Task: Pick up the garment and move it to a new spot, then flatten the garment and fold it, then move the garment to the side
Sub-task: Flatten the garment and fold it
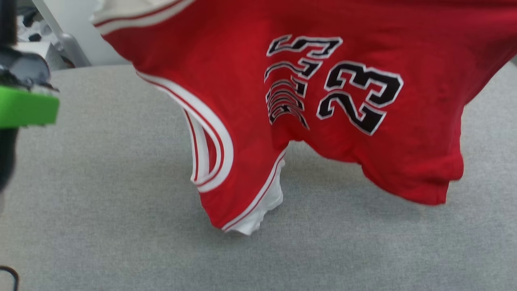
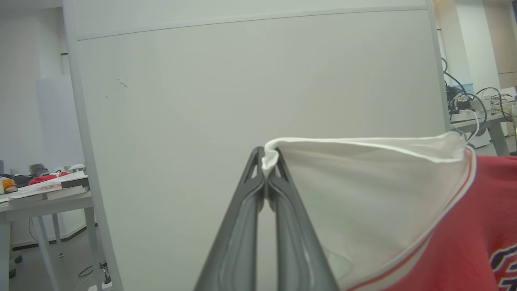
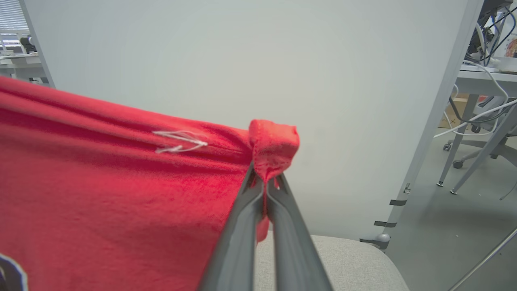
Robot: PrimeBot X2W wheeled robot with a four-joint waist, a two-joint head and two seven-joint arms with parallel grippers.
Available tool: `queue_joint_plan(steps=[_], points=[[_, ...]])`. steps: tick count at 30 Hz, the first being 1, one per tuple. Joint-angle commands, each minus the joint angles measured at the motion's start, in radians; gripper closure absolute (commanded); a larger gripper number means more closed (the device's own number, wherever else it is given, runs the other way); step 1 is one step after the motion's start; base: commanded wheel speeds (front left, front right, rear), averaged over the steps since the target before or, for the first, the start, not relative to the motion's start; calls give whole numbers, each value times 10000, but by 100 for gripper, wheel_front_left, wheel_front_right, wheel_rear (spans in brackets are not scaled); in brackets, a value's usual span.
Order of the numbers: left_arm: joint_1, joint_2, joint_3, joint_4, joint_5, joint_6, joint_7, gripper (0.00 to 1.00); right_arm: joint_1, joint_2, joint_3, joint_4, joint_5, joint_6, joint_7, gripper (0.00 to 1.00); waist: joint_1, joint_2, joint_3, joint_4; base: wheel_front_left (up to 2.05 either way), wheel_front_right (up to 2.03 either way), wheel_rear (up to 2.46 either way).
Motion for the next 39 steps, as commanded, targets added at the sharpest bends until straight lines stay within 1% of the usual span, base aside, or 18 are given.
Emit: queue_joint_plan(steps=[1,6,9,13,17,19,22,28,32,34,39], points=[[-505,214,113,229,-60,-58,128,100,-309,-189,-27,244,-155,-23,-109,100,1,0,726,-22,0,0,0],[-2182,589,-117,1113,-201,-679,644,100,-1735,-609,396,1036,-371,-23,-347,100,1,0,1879,12,0,0,0],[-3432,722,-376,1959,-143,-1121,857,100,-2822,-806,772,1657,-535,-23,-546,100,1,0,2651,49,0,0,0],[-5298,651,-846,3216,110,-1729,921,100,-4507,-870,1261,2683,-865,-23,-931,100,1,0,3622,107,0,0,0],[-7330,338,-1388,4697,638,-2155,696,100,-6259,-704,1756,3927,-1309,-23,-1417,100,1,0,4421,151,0,0,0],[-8371,111,-1575,5482,929,-2262,398,100,-7188,-556,1998,4633,-1640,-23,-1740,100,1,0,4787,171,0,0,0],[-9880,-207,-1801,6839,1443,-2370,-329,100,-8464,-287,2227,5770,-2222,-23,-2438,100,1,0,5186,185,0,0,0],[-11820,-739,-2032,9228,2126,-2425,-1977,100,-10381,400,2227,8000,-3303,-23,-3930,100,1,0,5671,271,0,0,0],[-12507,-983,-2160,10490,2409,-2462,-3181,100,-11126,661,2291,9068,-3789,-23,-4711,100,1,0,5951,362,0,0,0],[-12567,-1130,-2324,11063,2460,-2520,-3603,100,-11328,771,2376,9515,-3957,-23,-5065,100,1,0,6042,414,0,0,0],[-12137,-1661,-2672,12066,2197,-2652,-4115,100,-11298,913,2779,10402,-4006,-23,-5785,100,1,0,6110,582,0,0,0]])
